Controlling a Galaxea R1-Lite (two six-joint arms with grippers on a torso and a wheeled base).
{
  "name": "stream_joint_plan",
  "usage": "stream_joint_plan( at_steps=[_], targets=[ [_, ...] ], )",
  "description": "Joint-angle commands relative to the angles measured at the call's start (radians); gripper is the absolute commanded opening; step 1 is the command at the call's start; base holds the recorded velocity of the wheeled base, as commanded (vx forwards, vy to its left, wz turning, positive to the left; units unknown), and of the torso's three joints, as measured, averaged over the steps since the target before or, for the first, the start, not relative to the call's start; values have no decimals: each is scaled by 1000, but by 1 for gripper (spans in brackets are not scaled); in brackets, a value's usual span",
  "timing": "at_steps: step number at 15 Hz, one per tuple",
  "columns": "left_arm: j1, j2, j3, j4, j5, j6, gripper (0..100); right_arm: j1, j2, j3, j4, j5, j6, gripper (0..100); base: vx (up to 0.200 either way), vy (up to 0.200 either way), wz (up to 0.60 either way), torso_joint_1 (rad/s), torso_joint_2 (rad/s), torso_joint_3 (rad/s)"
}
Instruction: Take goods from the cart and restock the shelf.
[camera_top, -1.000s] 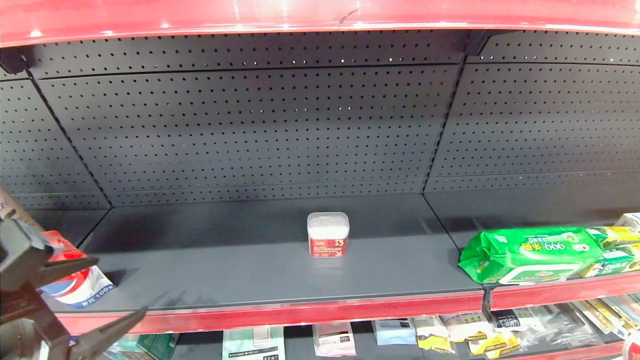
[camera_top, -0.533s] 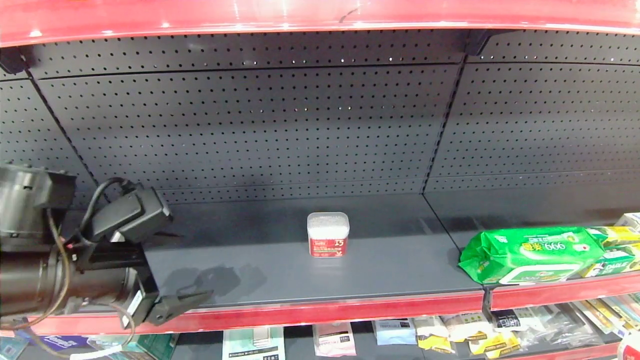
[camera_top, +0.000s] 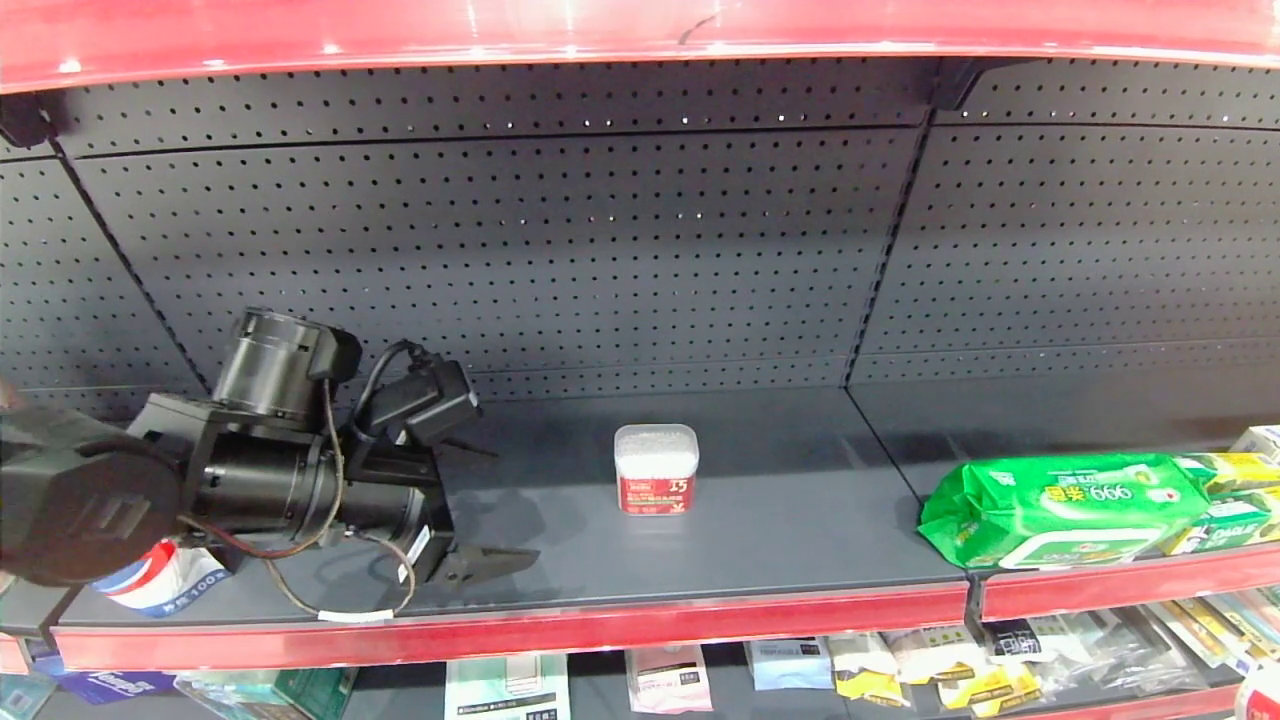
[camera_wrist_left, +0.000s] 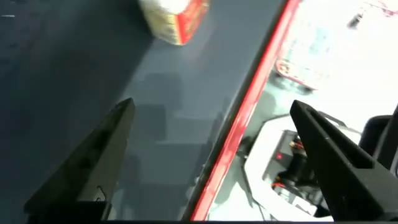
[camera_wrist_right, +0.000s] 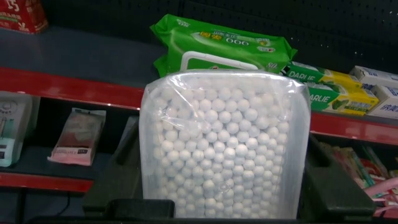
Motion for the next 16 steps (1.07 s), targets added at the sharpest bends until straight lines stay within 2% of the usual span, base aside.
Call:
stream_joint_plan(
  at_steps=[1,5,6,9,11,13,14,16],
  targets=[
    [-28,75,-19,-3,-4,4,100,0,3,0,0,0,-1,0,0,0,0,0,0,0],
    [-60,145,-100,-10,-11,5,100,0,3,1,-2,-2,1,0,0,0,0,0,0,0],
    [-63,187,-150,-38,-13,12,100,0,3,1,-2,-2,-1,0,0,0,0,0,0,0],
    [-63,245,-214,-53,-13,58,100,0,3,1,-5,-3,-1,0,0,0,0,0,0,0],
    [-65,289,-245,-56,-19,105,100,0,3,1,-5,-3,-1,0,0,0,0,0,0,0],
    [-65,332,-277,-56,-50,160,100,0,3,1,-5,-6,-1,0,0,0,0,0,0,0],
    [-71,349,-294,-56,-51,163,100,0,3,1,-5,-6,-1,0,0,0,0,0,0,0],
    [-83,354,-318,-55,-51,145,100,0,3,1,-5,-8,-1,0,0,0,0,0,0,0]
  ],
)
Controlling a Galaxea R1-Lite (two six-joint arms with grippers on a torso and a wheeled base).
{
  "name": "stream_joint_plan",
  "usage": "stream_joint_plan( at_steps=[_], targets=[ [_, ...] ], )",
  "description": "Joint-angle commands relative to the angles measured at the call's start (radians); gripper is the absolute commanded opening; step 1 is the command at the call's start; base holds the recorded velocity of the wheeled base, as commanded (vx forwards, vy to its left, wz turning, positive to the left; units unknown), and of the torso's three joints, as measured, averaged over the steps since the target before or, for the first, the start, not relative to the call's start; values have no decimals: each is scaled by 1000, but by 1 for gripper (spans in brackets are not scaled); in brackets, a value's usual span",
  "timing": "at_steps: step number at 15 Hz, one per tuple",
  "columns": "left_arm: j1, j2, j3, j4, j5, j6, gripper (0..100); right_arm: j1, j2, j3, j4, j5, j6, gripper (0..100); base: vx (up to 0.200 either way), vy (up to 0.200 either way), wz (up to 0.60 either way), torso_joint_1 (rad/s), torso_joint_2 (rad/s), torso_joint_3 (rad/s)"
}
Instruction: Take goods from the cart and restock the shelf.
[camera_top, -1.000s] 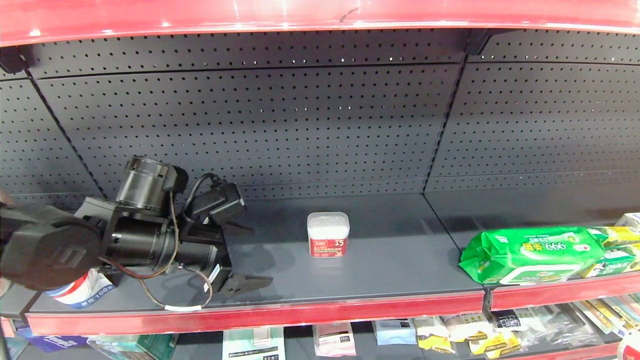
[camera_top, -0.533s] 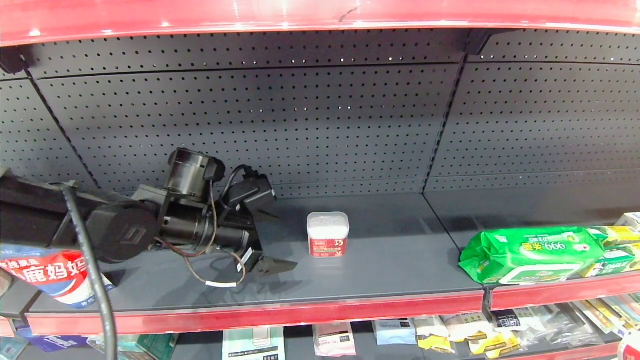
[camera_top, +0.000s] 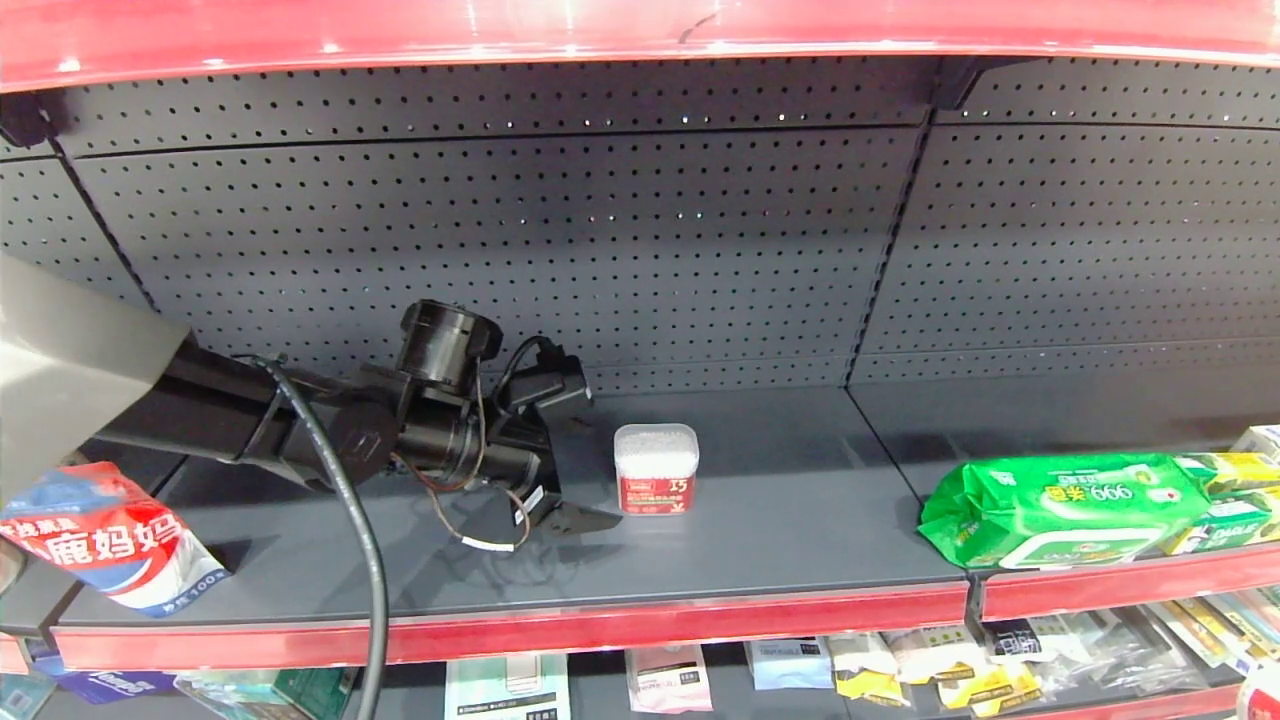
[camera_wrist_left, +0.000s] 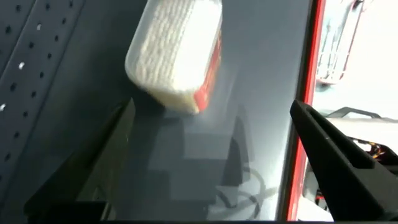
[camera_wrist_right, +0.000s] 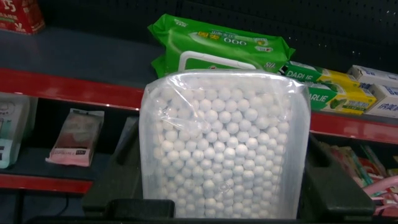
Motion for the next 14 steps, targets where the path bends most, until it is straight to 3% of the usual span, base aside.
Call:
stream_joint_plan(
  at_steps=[1,14],
  targets=[
    [-5,27,-31,0,-2,-3,100,0,2,0,0,0,-1,0,0,0,0,0,0,0],
    [-32,156,-246,9,-25,16,100,0,2,0,0,-4,-1,0,0,0,0,0,0,0]
  ],
)
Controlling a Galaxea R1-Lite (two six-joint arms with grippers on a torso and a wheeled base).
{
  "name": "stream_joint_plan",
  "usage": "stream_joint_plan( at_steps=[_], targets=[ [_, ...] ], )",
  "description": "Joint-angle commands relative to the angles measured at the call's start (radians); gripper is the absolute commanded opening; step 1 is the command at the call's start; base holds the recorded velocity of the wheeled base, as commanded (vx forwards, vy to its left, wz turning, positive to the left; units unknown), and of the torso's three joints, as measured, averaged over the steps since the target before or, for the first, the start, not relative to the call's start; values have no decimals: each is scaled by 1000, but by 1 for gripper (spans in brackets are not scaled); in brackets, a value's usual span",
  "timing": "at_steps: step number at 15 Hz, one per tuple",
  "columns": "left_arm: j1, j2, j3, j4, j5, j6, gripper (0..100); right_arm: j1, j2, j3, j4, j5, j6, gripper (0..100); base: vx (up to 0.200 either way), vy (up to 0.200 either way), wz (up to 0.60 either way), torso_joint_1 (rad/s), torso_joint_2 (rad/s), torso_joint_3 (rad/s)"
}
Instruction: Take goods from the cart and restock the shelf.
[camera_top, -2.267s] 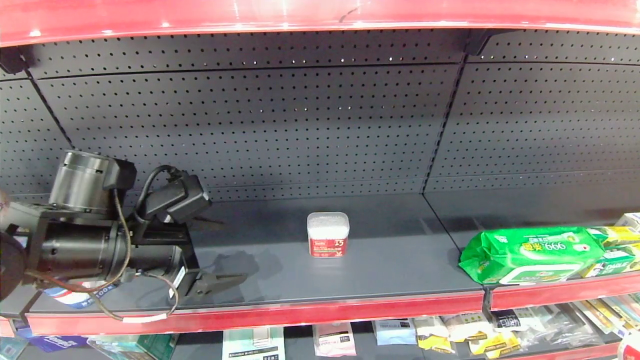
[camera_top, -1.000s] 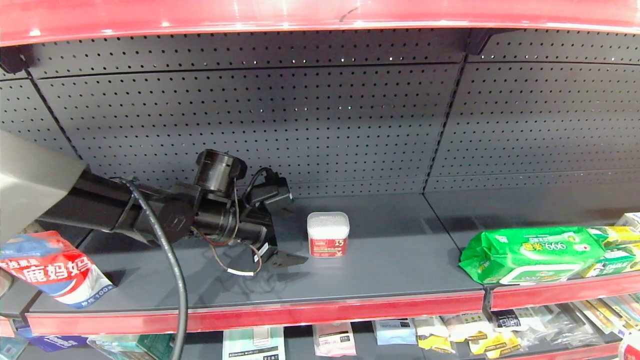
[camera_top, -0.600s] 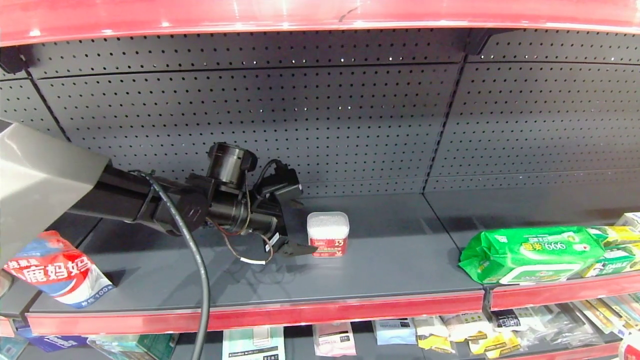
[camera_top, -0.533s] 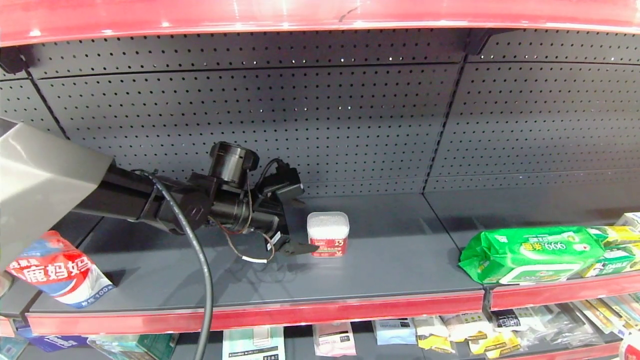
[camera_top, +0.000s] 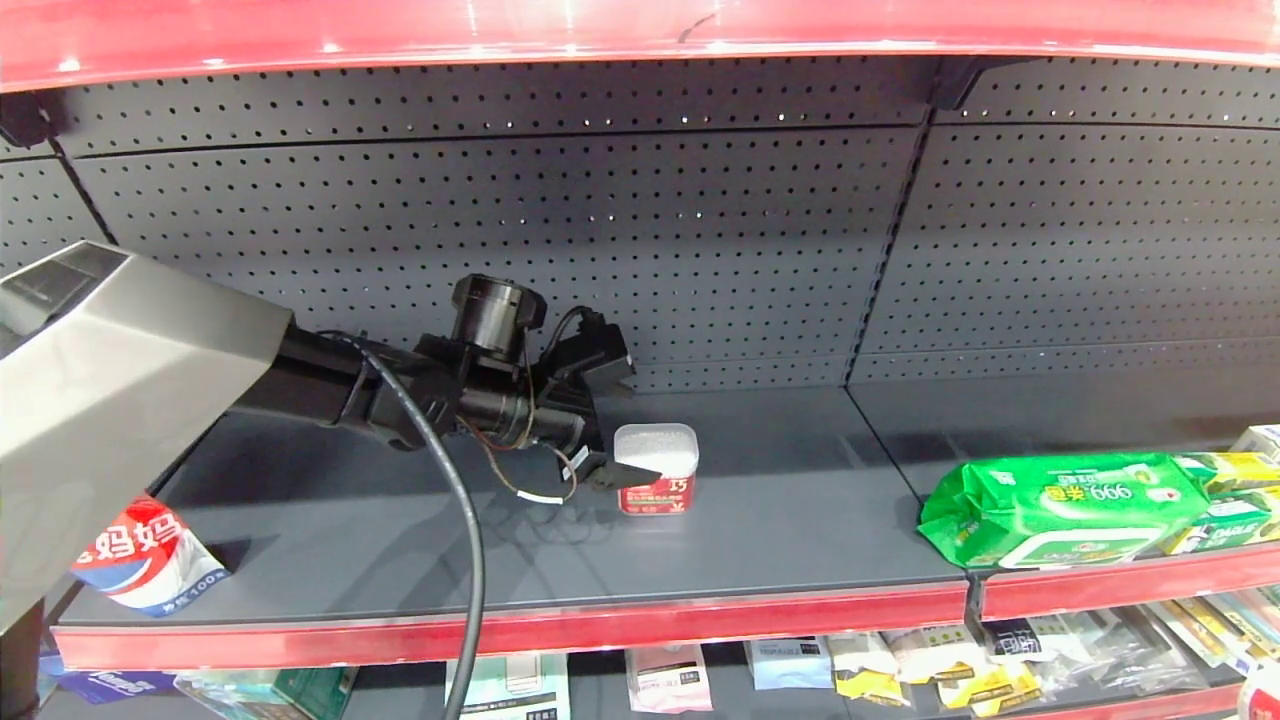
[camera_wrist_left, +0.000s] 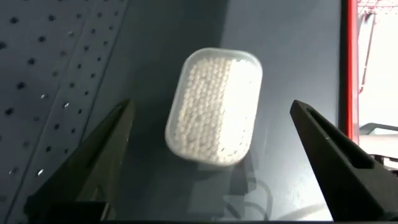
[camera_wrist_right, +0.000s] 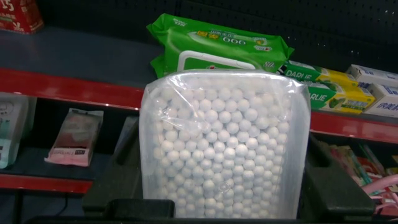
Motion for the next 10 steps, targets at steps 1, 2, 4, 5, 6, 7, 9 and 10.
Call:
stream_joint_plan(
  at_steps=[1,2,4,5,6,7,9,10],
  targets=[
    [-7,20,-12,2,0,1,100,0,2,0,-1,0,0,0,0,0,0,0,0,0],
    [-7,23,-12,2,2,4,100,0,2,0,-1,0,0,0,0,0,0,0,0,0],
    [-7,48,-30,2,0,49,100,0,2,0,-1,-2,0,0,0,0,0,0,0,0],
    [-7,63,-48,3,0,62,100,0,2,0,-1,-6,0,0,0,0,0,0,0,0],
    [-7,74,-64,5,0,62,100,0,2,0,-1,-6,0,0,0,0,0,0,0,0],
    [-8,80,-73,5,0,62,100,0,2,0,-1,-6,0,0,0,0,0,0,0,0],
    [-18,102,-108,6,0,62,100,0,2,0,-1,-8,2,0,0,0,0,0,0,0],
    [-19,108,-122,25,0,62,100,0,2,0,-1,-8,2,0,0,0,0,0,0,0]
  ],
)
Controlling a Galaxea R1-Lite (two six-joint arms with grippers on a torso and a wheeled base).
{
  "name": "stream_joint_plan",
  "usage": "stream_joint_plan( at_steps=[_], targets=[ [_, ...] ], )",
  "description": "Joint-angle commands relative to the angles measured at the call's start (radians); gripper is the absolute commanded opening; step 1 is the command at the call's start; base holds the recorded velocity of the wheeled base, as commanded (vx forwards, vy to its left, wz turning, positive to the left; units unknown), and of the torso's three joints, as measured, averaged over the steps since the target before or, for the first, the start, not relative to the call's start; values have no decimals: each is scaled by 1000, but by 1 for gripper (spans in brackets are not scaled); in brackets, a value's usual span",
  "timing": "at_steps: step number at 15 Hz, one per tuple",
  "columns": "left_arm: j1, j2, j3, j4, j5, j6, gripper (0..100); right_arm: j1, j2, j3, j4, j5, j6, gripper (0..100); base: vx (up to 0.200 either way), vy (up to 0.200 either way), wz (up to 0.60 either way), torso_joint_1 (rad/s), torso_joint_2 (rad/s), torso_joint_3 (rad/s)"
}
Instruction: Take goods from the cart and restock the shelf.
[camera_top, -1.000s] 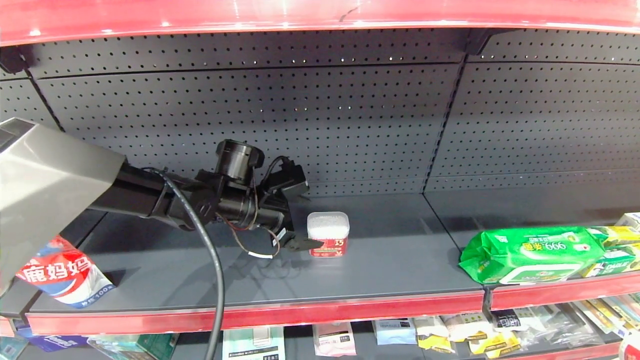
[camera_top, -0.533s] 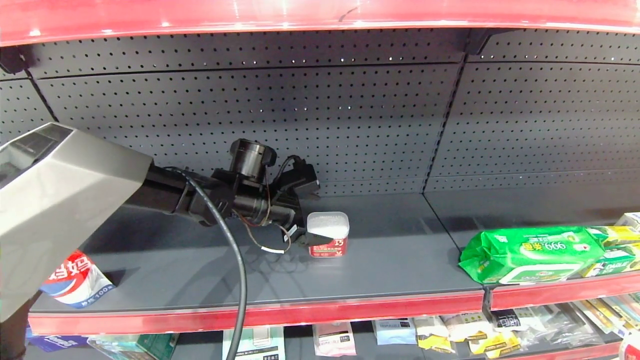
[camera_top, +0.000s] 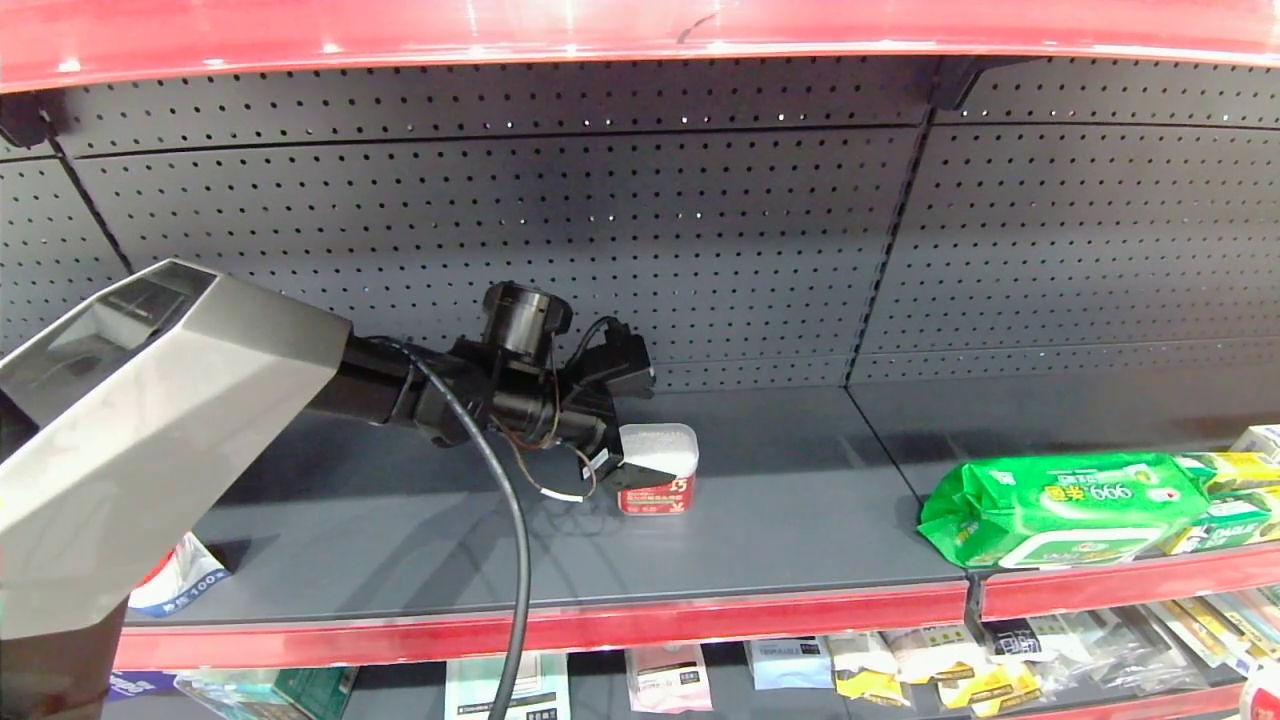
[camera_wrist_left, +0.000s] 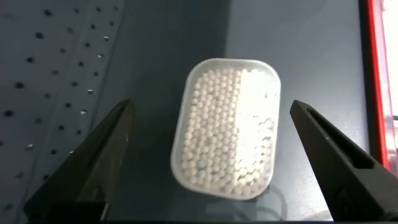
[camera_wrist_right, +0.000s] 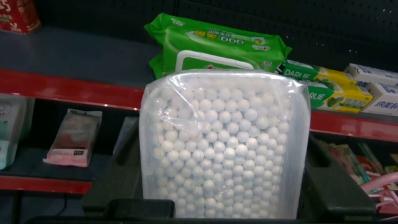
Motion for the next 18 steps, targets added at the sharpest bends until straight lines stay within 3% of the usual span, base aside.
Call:
stream_joint_plan(
  at_steps=[1,18],
  targets=[
    [-4,15,-15,16,0,0,100,0,2,-1,-1,0,-1,0,0,0,0,0,0,0],
    [2,101,-132,42,-34,0,100,0,2,-1,1,-14,-1,0,0,0,0,0,0,0]
  ],
)
